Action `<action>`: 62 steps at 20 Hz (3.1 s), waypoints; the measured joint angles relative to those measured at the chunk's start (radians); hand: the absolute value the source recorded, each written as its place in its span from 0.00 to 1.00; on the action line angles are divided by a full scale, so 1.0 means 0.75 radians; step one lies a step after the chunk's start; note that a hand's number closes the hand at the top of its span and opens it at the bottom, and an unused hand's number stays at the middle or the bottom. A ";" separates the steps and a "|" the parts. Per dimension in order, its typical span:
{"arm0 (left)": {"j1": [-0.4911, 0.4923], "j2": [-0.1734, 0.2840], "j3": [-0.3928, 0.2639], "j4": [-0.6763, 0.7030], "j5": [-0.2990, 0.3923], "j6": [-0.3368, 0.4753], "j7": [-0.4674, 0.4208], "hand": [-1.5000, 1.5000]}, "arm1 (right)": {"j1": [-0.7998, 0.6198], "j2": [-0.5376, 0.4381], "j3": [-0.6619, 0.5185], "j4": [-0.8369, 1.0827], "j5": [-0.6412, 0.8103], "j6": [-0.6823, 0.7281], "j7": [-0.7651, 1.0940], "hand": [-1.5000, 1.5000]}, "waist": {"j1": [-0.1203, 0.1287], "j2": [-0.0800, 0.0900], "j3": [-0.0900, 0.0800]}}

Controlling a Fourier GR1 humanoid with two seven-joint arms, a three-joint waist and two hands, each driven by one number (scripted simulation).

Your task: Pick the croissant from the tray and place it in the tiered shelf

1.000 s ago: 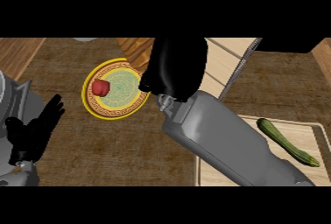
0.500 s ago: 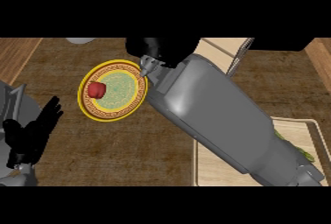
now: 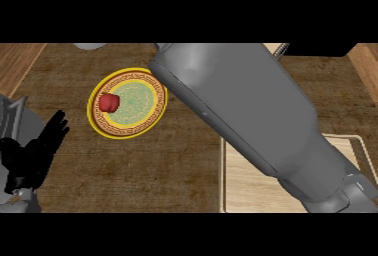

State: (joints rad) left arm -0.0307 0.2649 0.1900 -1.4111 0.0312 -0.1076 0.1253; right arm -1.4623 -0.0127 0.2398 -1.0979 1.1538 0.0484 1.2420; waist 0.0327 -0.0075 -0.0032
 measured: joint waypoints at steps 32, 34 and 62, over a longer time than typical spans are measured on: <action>0.035 -0.005 0.031 -0.033 0.004 -0.005 -0.010 0.50 | 0.169 -0.061 -0.461 0.358 0.316 -0.142 -0.174 0.00 | -0.029 0.012 0.004; 0.040 -0.012 0.029 -0.025 0.002 -0.006 -0.021 0.50 | 0.177 -0.056 -0.474 0.366 0.327 -0.168 -0.189 0.00 | -0.027 0.013 0.004; 0.090 0.018 0.096 -0.023 0.021 -0.020 -0.009 0.50 | 0.361 0.016 -0.571 -0.799 0.251 -0.169 -0.107 0.00 | -0.106 -0.028 0.005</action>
State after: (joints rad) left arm 0.0368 0.2786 0.2620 -1.4281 0.0473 -0.1227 0.1185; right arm -1.1915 -0.0003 -0.1887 -1.6969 1.3417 -0.0783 1.1618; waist -0.0466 -0.0287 0.0003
